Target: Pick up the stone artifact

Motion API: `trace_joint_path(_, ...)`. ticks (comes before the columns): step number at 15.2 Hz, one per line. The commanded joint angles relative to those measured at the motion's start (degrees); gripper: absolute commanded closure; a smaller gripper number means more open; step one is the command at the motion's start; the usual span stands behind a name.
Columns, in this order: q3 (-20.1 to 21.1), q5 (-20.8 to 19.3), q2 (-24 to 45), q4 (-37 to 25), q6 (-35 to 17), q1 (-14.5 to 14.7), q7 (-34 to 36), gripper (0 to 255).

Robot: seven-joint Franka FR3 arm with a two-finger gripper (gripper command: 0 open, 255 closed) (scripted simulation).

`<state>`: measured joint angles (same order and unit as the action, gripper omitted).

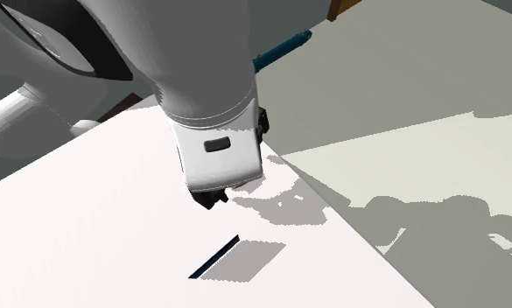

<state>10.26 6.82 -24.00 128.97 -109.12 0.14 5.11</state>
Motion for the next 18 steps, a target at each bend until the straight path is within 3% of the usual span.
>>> trace_joint_path(1,-0.01,0.03,-0.01,0.66,-0.66,0.0,-0.09,0)
trace_joint_path(2,0.01,0.03,-0.01,0.65,-0.65,0.01,-0.07,255)
trace_joint_path(11,-0.01,0.03,-0.01,0.66,-0.66,0.0,-0.09,255)
trace_joint_path(18,-0.31,-0.24,-0.15,-4.61,4.74,-0.14,0.17,255)
